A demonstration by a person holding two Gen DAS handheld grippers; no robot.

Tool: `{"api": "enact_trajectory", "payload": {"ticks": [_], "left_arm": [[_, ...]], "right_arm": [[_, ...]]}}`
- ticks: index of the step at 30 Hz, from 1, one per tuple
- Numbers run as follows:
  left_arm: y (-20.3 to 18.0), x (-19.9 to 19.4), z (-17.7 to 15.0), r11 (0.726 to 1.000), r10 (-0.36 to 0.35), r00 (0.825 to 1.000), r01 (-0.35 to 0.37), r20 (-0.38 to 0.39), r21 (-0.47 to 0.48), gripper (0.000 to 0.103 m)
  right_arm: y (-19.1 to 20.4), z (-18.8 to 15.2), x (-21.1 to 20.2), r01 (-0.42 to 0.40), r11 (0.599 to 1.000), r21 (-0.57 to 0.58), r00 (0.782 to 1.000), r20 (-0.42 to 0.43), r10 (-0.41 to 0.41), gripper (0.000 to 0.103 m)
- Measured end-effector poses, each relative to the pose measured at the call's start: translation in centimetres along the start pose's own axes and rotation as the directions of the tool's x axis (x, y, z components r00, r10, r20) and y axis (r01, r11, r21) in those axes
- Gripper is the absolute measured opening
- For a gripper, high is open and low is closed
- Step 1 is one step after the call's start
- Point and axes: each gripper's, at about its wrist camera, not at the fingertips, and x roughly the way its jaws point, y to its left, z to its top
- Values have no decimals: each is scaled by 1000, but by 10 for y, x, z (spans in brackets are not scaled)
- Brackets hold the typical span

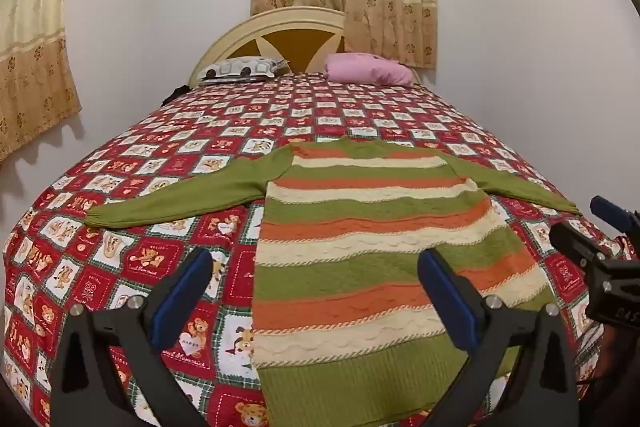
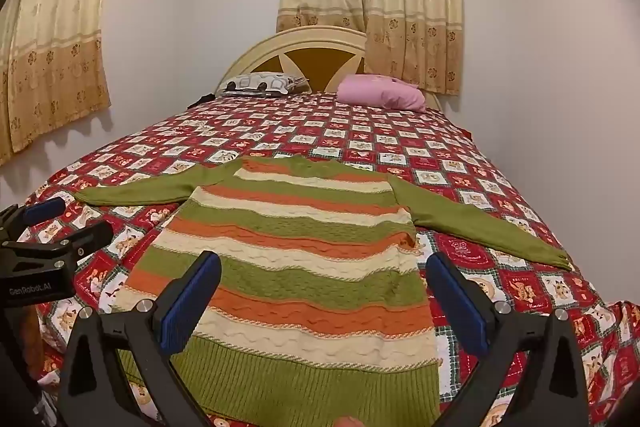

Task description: Fold small clothes

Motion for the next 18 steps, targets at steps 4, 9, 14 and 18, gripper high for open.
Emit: {"api": "enact_trajectory", "payload": {"ticks": [4,9,14,18], "left_arm": [[0,0,0,1000,-13,1000,13,-13,-1,103],[2,3,1,1000,-3,1000,3,-10,-7,103],[3,1,4,1000,2,1000,-2,-14,-14,103],[5,5,0,1000,-2,1000,2,-15,-17,103]], "right_arm": [[0,-1,3,21,999,-30,1000,-14,-21,102],[2,1,4,19,999,-29,1000,-20,-19,102],[4,-1,4,15,1000,-20,1000,-12,-15,102],[2,-3,4,14,1000,-19,1000,-10,-14,102]]}}
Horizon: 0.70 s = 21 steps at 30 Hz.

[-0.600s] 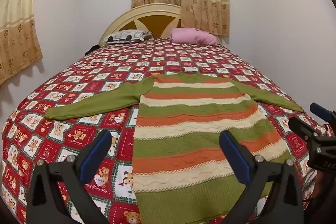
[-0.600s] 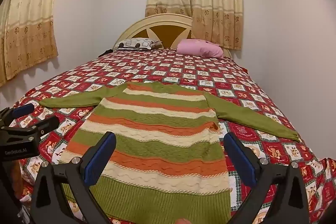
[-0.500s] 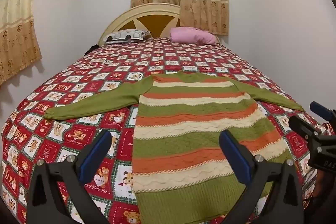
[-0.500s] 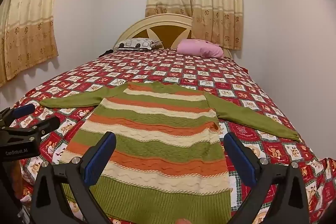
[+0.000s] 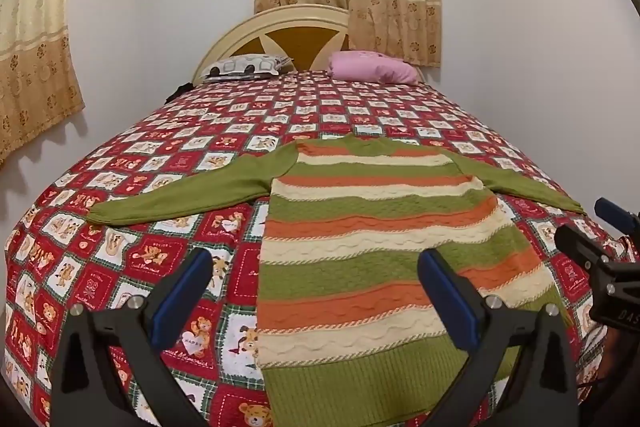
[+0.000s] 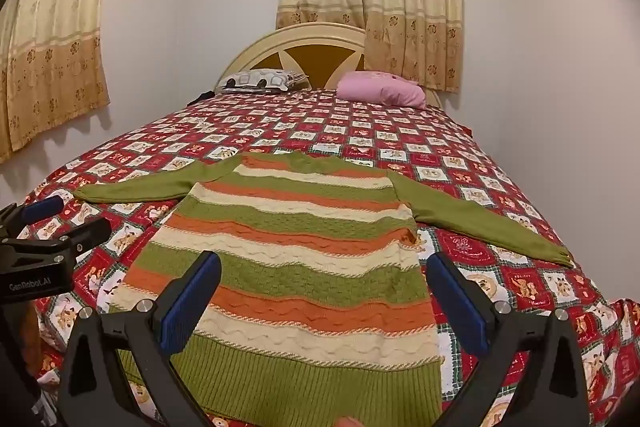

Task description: Fold small clothes

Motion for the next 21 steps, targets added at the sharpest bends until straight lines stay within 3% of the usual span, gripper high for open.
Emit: {"api": "enact_trajectory", "payload": {"ticks": [21], "left_arm": [[6,4,-6,1000,11,1000,-11,-9,-2,103]], "right_arm": [[-2,-3,1,1,1000,7,1000,0,-1,102]]}}
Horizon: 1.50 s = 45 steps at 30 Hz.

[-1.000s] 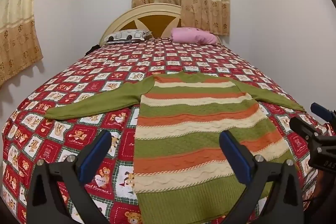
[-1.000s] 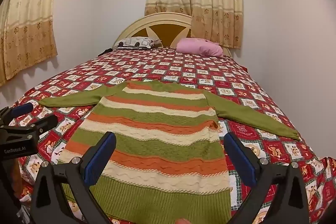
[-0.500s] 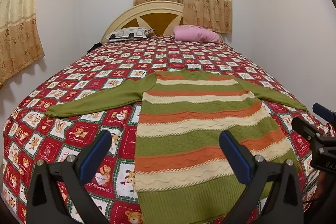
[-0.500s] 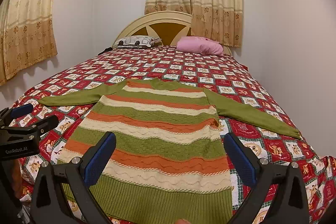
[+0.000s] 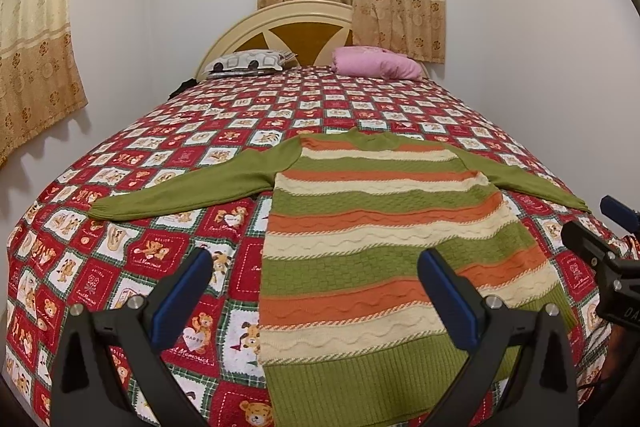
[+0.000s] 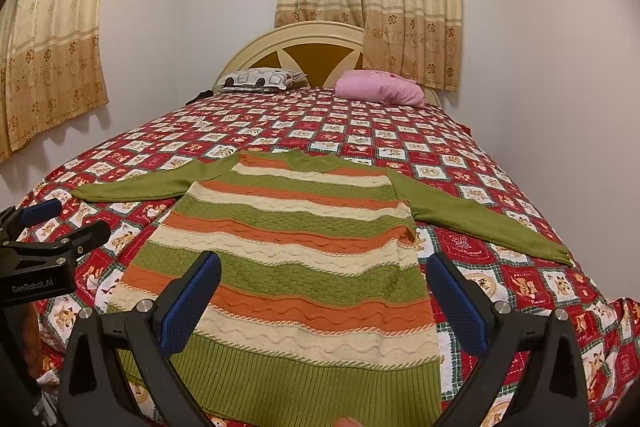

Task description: Fold small clothes

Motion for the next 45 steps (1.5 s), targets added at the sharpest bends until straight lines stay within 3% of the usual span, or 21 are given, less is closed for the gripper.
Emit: {"api": "enact_trajectory", "payload": {"ticks": [45], "left_arm": [[1,1,0,1000,4,1000,-4,0,2,103]], "right_arm": [[3,-3,3,-7,1000,-7,1000,-9,7,102]]}}
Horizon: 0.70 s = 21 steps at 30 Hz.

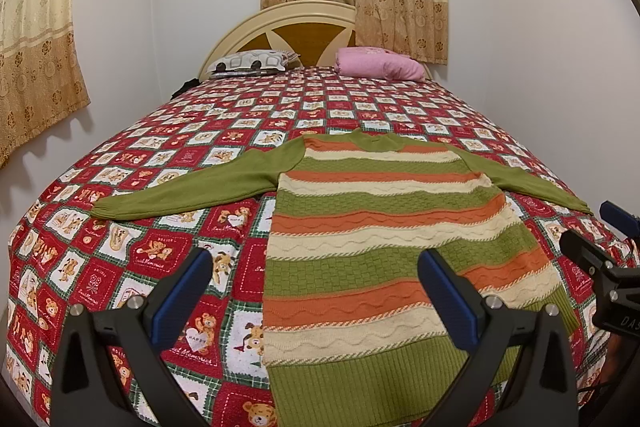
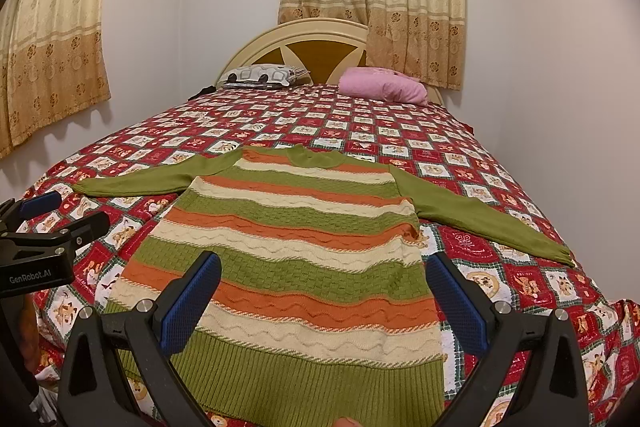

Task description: Fold small clothes

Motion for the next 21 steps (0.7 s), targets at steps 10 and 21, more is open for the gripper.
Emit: {"api": "enact_trajectory", "payload": {"ticks": [10,21], "left_arm": [[0,0,0,1000,0,1000,0,-2,0,103],[8,21,2,1000,9,1000,-9,-15,1,103]], "right_arm": [[1,-3,3,-8,1000,-8,1000,-6,8,102],[-51,-12,34,56,997,60,996,-69,-52,102]]}}
